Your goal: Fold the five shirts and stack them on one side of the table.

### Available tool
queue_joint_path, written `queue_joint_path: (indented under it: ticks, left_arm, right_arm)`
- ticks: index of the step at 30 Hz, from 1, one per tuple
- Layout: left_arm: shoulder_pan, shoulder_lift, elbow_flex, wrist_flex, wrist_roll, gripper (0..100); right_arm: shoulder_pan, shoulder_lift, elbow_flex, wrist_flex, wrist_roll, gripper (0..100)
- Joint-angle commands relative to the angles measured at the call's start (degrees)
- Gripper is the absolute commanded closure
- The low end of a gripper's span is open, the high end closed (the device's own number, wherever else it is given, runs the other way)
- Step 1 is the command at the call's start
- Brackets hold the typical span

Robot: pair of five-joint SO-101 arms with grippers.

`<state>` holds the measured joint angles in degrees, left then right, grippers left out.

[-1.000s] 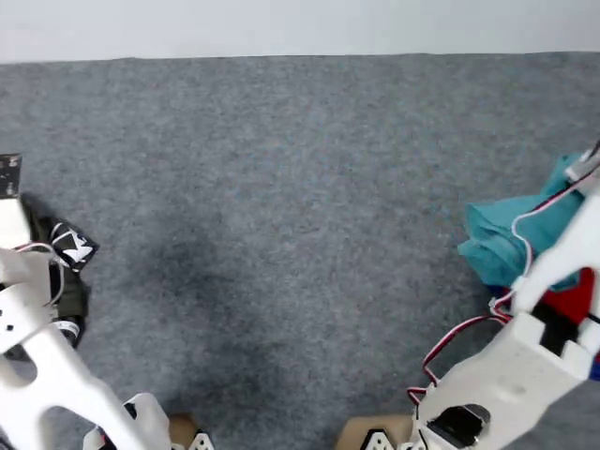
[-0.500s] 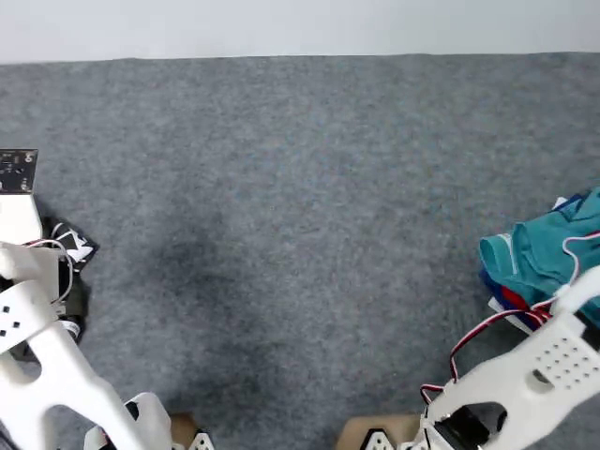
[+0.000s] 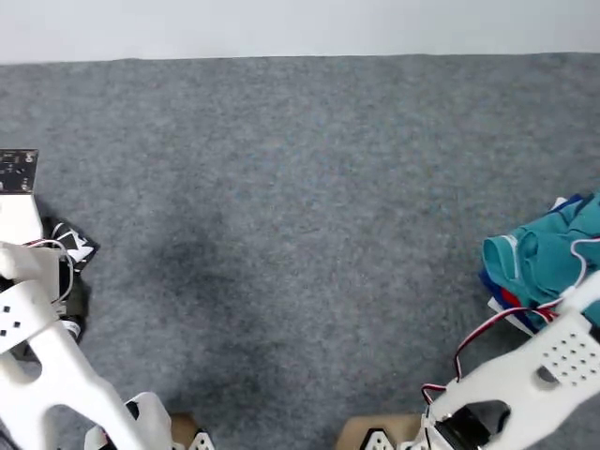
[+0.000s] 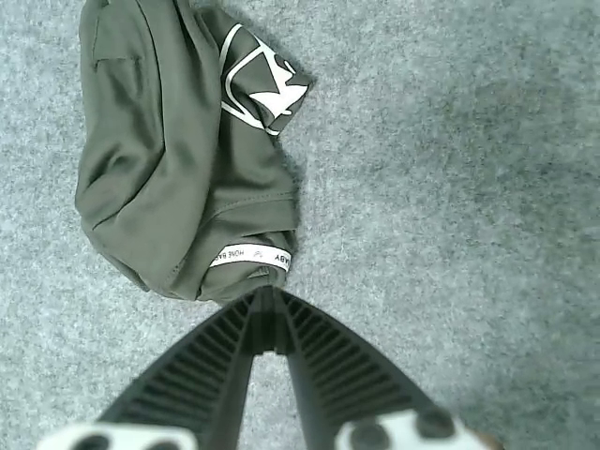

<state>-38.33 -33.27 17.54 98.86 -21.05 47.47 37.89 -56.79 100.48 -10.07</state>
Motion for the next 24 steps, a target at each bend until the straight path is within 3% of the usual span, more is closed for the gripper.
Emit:
queue_joint_path:
  ticks: [1,5,12,24]
  left_arm:
    - [0.35,-1.23,-1.63,1.49,-0.09,100]
    - [0.35,-1.23,-1.63,1.49,-0.09,100]
    - [0.35,-1.23,-1.63,1.49,-0.09,100]
    - [0.35,-1.23,1.10,1.49,-0.35,100]
  right_arm:
    - [-1.80,-8.84,-3.16,2.24,-0.88,60.5]
    - [-3.74,-15.52,1.23,2.33,-0.70,69.6]
    - [-10.33,-22.99,18.55,2.07,-0.70,99.7]
    - [-18.07,-14.20,33.32,-6.90,-1.23,98.8]
